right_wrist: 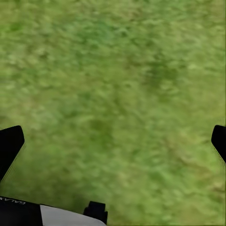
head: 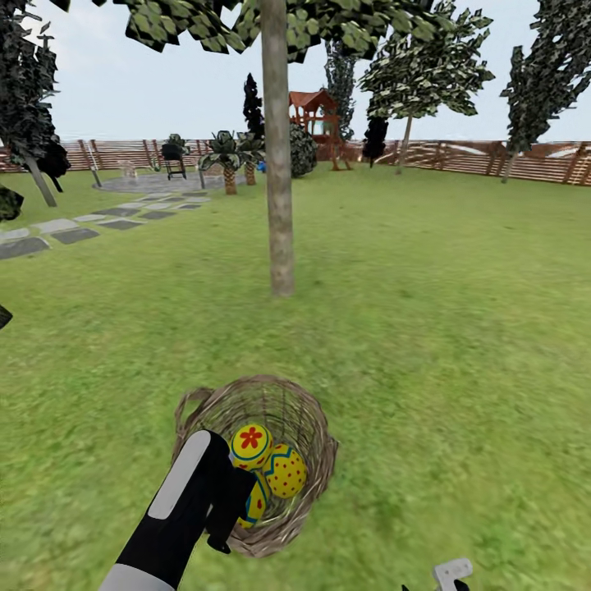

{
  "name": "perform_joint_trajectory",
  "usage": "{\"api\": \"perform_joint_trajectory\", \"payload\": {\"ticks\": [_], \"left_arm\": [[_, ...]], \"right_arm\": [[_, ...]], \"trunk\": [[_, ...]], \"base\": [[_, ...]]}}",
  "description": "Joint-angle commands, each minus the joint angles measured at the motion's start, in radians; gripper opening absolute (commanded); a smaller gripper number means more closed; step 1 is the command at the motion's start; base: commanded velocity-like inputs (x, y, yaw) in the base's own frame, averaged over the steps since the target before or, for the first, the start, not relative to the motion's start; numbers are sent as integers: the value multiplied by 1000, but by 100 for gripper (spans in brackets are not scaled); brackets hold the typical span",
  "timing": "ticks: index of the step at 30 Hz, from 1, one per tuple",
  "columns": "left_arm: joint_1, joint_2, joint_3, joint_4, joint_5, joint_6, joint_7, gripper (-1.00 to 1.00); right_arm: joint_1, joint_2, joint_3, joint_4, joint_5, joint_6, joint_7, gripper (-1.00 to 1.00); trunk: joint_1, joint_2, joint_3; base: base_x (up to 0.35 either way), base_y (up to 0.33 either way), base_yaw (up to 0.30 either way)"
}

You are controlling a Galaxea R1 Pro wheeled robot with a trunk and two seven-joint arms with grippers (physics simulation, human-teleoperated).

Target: Take the three Easter eggs out of the wicker basket on the lawn in the garden, then place them on the lawn next to a single tree (choose any tree) so that all three eggs are next to the same tree and none are left in the basket.

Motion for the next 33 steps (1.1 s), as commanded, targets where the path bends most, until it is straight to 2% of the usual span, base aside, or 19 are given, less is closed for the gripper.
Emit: {"api": "perform_joint_trajectory", "payload": {"ticks": [1,6,14,33], "left_arm": [[-1,0,0,-1,2,15,4,-100],[-1,0,-1,-2,3,15,4,-100],[-1,0,0,-2,3,17,4,-100],[-1,-2,-11,-9,3,15,4,-100]], "right_arm": [[0,0,0,0,7,-3,1,100],[0,-9,3,1,8,-3,4,100],[0,-2,1,-1,7,-2,3,100],[0,-1,2,-1,7,-3,3,100]], "trunk": [[1,-1,-2],[1,-1,-2],[1,-1,-2],[1,-1,-2]], "base": [[334,93,127],[334,93,14],[334,93,91],[334,93,2]]}}
